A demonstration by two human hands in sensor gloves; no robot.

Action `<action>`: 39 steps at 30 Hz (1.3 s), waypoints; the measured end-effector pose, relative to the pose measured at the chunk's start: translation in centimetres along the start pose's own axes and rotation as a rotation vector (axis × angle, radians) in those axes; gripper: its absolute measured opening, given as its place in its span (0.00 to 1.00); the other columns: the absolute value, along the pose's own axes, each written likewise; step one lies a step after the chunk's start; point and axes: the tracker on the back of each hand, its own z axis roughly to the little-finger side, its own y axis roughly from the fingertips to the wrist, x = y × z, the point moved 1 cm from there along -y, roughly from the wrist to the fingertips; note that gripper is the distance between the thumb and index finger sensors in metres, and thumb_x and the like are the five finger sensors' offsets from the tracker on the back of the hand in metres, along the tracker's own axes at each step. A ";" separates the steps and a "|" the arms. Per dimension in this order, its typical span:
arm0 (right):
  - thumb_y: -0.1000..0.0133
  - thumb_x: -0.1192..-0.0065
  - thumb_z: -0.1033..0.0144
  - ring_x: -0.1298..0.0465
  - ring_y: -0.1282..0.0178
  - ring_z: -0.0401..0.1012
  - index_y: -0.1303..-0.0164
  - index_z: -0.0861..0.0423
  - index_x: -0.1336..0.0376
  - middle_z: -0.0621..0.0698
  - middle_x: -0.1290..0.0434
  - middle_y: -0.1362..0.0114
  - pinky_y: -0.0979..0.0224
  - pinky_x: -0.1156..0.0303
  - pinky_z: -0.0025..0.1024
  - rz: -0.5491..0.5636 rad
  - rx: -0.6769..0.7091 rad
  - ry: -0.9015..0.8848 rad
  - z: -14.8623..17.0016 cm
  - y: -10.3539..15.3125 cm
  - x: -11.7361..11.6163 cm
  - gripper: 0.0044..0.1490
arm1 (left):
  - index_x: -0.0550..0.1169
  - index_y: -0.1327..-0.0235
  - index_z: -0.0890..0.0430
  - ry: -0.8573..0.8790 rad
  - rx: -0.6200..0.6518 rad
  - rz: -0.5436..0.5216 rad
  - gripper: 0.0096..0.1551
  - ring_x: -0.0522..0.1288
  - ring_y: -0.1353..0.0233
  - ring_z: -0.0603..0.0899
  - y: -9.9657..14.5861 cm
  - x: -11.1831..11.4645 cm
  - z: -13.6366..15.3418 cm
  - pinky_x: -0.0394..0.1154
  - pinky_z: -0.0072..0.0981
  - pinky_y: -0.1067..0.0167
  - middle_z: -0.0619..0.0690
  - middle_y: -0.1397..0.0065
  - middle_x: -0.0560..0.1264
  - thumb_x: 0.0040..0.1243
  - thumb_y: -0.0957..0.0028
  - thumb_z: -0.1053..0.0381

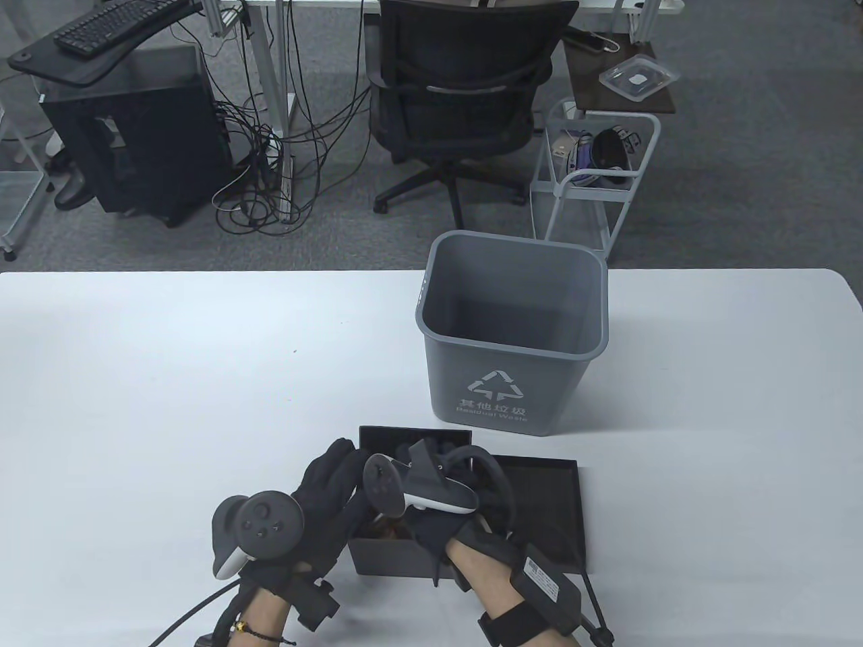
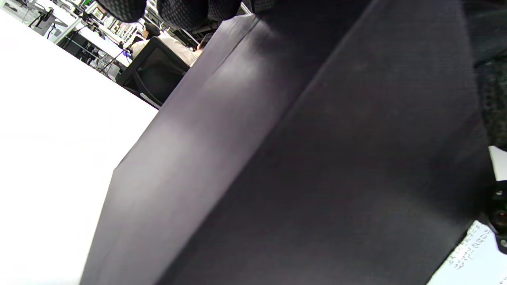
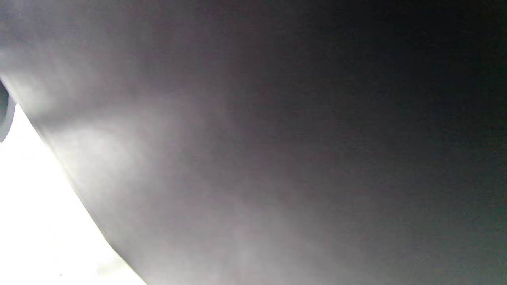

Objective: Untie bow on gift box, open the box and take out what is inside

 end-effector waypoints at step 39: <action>0.44 0.34 0.65 0.17 0.46 0.53 0.38 0.53 0.30 0.58 0.18 0.40 0.44 0.20 0.46 0.600 -0.555 -0.827 28.8 18.1 -4.3 0.23 | 0.56 0.17 0.58 0.061 -0.031 0.000 0.36 0.58 0.21 0.74 0.0 0.2 0.3 0.62 0.70 0.32 0.65 0.14 0.51 0.40 0.32 0.41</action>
